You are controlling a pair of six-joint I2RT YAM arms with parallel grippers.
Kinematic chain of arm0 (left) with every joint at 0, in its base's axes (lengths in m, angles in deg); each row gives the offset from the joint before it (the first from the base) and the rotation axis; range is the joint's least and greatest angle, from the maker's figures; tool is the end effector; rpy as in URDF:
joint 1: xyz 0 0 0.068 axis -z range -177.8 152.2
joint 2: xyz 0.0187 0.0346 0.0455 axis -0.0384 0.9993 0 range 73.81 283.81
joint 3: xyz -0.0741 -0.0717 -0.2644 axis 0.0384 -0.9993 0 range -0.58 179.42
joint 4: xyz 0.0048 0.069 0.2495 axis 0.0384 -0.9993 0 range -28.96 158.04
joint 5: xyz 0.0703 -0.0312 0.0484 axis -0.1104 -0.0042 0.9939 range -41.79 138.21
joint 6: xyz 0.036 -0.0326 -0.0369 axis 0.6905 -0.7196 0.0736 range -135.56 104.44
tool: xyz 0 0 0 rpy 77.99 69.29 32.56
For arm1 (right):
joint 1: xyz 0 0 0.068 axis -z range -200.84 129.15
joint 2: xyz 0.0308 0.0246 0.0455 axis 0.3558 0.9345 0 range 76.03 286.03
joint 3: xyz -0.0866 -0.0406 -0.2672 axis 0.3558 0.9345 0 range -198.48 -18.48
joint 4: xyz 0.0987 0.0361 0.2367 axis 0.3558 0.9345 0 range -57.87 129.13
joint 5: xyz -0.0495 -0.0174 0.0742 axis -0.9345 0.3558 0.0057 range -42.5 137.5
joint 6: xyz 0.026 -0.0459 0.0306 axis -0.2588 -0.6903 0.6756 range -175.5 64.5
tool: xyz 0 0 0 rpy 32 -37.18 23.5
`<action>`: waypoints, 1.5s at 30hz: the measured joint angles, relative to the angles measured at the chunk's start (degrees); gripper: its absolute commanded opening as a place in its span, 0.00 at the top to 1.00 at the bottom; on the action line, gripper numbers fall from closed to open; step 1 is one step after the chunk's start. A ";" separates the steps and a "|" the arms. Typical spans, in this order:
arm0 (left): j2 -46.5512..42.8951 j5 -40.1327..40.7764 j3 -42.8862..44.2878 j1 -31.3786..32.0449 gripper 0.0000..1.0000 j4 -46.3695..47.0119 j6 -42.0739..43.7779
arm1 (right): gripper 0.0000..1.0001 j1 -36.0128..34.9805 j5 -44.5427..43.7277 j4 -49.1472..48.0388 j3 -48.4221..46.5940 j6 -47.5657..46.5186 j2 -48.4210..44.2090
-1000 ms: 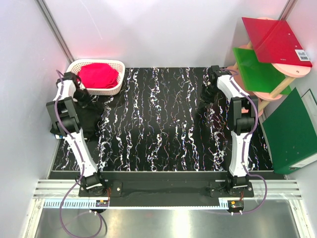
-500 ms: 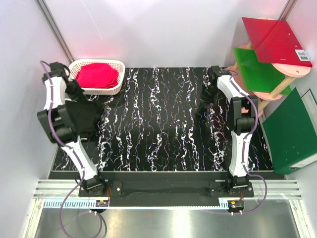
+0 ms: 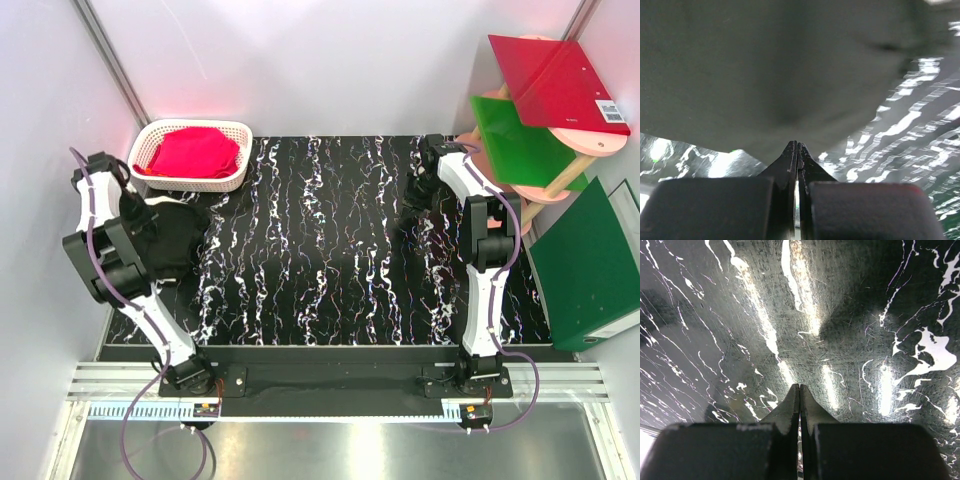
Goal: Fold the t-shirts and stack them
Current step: Smooth out wrinkles on the folded tshirt
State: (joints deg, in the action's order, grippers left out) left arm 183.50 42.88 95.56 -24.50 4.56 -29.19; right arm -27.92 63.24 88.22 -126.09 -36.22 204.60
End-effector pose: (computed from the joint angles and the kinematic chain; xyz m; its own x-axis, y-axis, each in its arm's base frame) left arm 0.3496 0.1711 0.2579 -0.7450 -0.6374 -0.1966 -0.6219 0.7703 -0.1409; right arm 0.4608 0.0699 0.1832 -0.9720 0.1996 -0.1241 0.1506 0.9342 0.3235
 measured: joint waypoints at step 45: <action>-16.94 -18.67 -2.19 20.41 0.01 16.90 4.61 | 0.00 -0.31 -8.98 -9.73 4.26 -2.29 -18.08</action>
State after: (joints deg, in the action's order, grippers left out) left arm 166.56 24.22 93.38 -4.09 21.46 -24.57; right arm -28.22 54.26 78.49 -121.83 -38.51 186.53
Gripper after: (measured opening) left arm 0.987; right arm 0.916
